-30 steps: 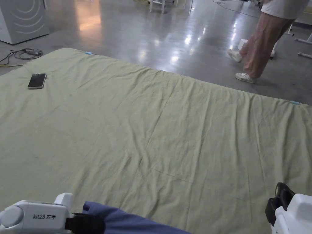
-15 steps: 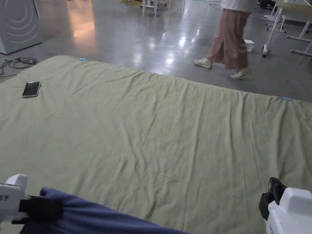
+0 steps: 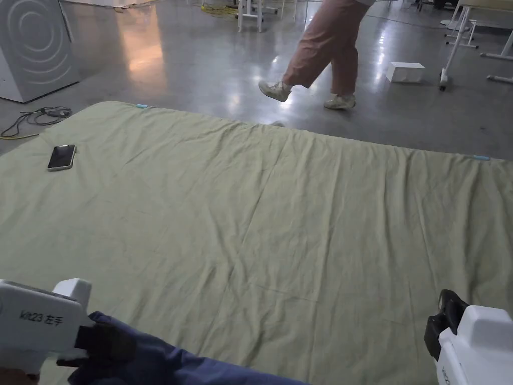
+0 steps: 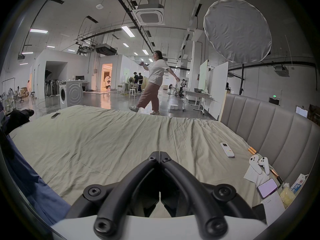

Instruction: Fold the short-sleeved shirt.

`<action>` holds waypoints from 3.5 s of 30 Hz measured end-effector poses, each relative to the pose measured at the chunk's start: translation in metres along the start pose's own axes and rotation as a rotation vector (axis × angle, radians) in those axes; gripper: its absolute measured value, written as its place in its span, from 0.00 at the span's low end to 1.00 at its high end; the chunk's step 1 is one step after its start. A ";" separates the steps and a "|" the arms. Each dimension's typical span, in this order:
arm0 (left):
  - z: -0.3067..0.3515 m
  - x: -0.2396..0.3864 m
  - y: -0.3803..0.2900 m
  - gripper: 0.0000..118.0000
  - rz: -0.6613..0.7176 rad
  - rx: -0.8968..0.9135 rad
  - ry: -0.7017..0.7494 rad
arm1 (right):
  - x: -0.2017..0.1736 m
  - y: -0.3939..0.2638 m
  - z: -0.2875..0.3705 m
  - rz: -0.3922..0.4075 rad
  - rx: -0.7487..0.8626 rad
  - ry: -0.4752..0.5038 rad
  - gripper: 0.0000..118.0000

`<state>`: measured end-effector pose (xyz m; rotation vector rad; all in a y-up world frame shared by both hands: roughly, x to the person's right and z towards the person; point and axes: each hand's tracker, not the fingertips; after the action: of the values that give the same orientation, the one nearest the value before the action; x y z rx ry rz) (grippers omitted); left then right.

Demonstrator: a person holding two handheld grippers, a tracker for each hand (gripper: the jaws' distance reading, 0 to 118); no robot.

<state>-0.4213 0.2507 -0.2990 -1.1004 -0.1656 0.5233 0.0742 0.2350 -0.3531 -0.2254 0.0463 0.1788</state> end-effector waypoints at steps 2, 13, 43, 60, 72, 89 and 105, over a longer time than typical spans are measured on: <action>-0.006 0.020 0.002 0.06 -0.033 -0.005 -0.016 | 0.003 -0.002 0.000 -0.005 -0.005 -0.002 0.00; -0.111 0.115 -0.019 0.06 -0.206 -0.180 -0.077 | 0.022 -0.010 0.003 -0.029 -0.030 -0.032 0.00; -0.154 0.131 -0.036 0.34 -0.156 -0.123 -0.122 | 0.040 -0.027 0.011 -0.039 -0.090 -0.059 0.00; -0.195 0.133 -0.074 0.16 -0.106 -0.138 -0.228 | 0.043 -0.029 0.018 -0.047 -0.096 -0.061 0.00; -0.102 0.017 -0.050 0.58 -0.055 -0.008 -0.135 | 0.033 -0.024 0.018 -0.048 -0.066 -0.034 0.00; -0.178 -0.062 -0.072 0.69 0.267 -0.104 -0.609 | 0.029 -0.021 0.018 -0.039 -0.078 -0.039 0.00; -0.152 -0.043 -0.069 0.10 0.132 -0.017 -0.550 | 0.026 -0.018 0.020 -0.008 -0.089 -0.045 0.00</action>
<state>-0.3784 0.0834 -0.3015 -0.9662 -0.5804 0.9383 0.1038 0.2267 -0.3314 -0.3103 -0.0070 0.1782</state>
